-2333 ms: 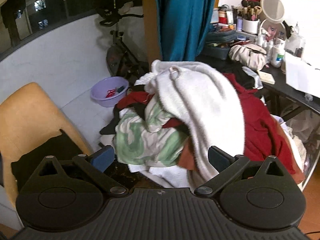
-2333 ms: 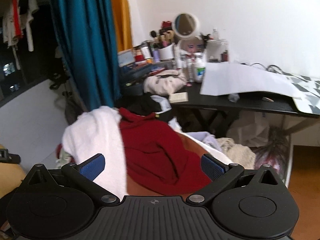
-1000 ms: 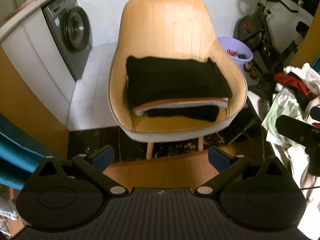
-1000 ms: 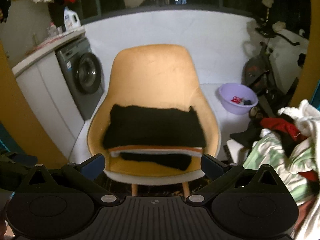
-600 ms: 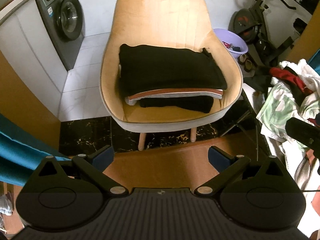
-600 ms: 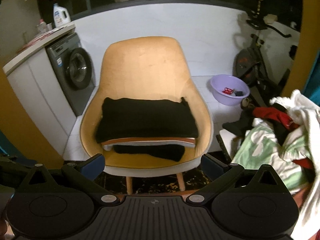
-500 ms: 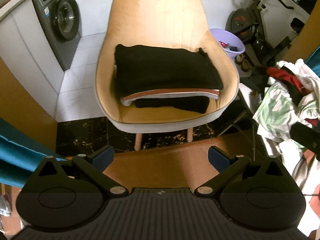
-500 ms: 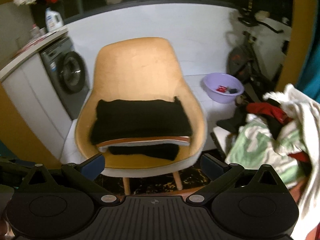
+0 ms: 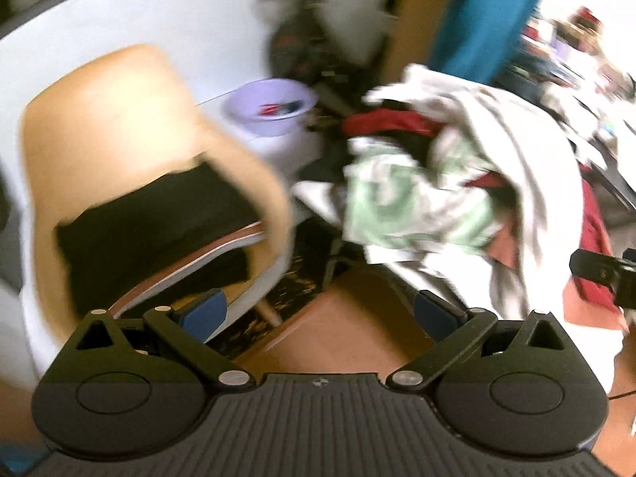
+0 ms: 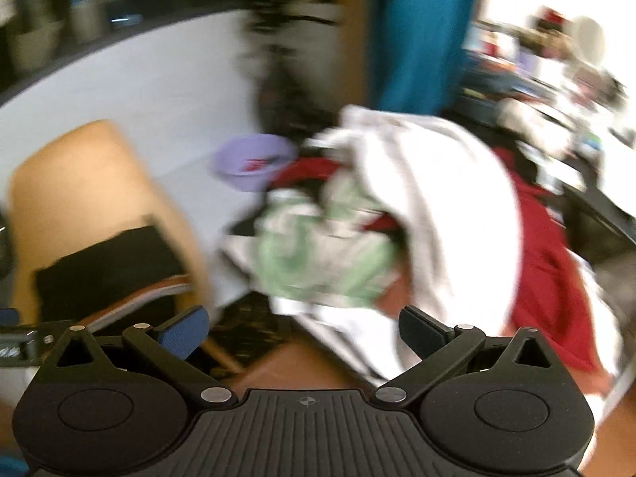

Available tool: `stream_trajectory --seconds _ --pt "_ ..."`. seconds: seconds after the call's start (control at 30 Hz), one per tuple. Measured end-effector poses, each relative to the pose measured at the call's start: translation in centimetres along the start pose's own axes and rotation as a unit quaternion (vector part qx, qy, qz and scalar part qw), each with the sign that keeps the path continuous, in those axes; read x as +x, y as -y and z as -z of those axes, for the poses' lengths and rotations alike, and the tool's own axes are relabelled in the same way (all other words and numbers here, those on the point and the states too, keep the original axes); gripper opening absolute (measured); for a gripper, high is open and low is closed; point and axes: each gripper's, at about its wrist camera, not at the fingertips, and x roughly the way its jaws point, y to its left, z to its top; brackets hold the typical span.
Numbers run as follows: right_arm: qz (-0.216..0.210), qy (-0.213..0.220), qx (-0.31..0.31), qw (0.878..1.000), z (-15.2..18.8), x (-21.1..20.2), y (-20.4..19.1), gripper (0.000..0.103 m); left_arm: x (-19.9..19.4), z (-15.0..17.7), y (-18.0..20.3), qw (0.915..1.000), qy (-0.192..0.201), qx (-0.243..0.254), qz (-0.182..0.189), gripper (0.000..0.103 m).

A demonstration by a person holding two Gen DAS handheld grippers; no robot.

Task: Fold clothes
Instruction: 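Turn both grippers toward the pile of clothes beside the chair, then reach both grippers down toward the white fluffy robe on the pile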

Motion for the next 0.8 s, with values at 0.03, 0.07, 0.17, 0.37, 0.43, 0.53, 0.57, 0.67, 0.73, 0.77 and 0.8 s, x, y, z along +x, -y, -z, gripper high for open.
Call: stream_trajectory --seconds 0.03,0.07,0.17,0.37,0.43,0.53,0.57,0.67,0.73,0.77,0.8 --pt "0.019 -0.004 0.017 1.000 0.0 -0.1 1.4 0.102 0.3 -0.4 1.2 0.9999 -0.002 0.012 0.009 0.102" --pt "0.034 -0.010 0.030 0.999 0.3 -0.1 2.7 0.102 0.5 -0.8 2.5 0.9996 -0.004 0.023 0.018 0.102" --pt "0.064 -0.026 0.064 0.996 1.3 -0.5 6.4 0.102 1.2 -1.9 5.7 0.9982 -0.012 0.046 0.037 0.102" --pt "0.105 -0.040 0.128 0.985 2.8 -2.0 12.9 0.102 1.8 -3.0 11.3 0.9938 -0.020 0.085 0.069 0.102" --pt "0.118 -0.042 0.147 0.981 3.2 -2.4 14.7 0.102 2.0 -3.2 13.0 0.9921 -0.020 0.098 0.074 0.102" --pt "0.133 -0.042 0.171 0.975 4.0 -3.0 17.1 0.102 2.1 -3.5 15.5 0.9896 -0.019 0.117 0.082 0.102" --pt "0.137 -0.042 0.178 0.973 4.2 -3.2 17.9 0.102 2.1 -3.5 16.3 0.9887 -0.019 0.122 0.085 0.102" --pt "0.149 -0.047 0.194 0.968 5.0 -3.7 19.8 0.102 2.2 -3.8 18.8 0.9844 -0.014 0.146 0.098 0.102" --pt "0.157 -0.049 0.201 0.966 5.4 -4.0 20.9 0.102 2.2 -4.2 20.7 0.9800 -0.002 0.171 0.102 0.102" --pt "0.159 -0.047 0.203 0.965 5.6 -4.1 21.5 0.102 2.1 -4.4 21.6 0.9772 0.004 0.184 0.107 0.102" --pt "0.159 -0.045 0.206 0.964 5.8 -4.3 22.0 0.102 1.9 -4.8 22.3 0.9747 0.009 0.193 0.112 0.102"
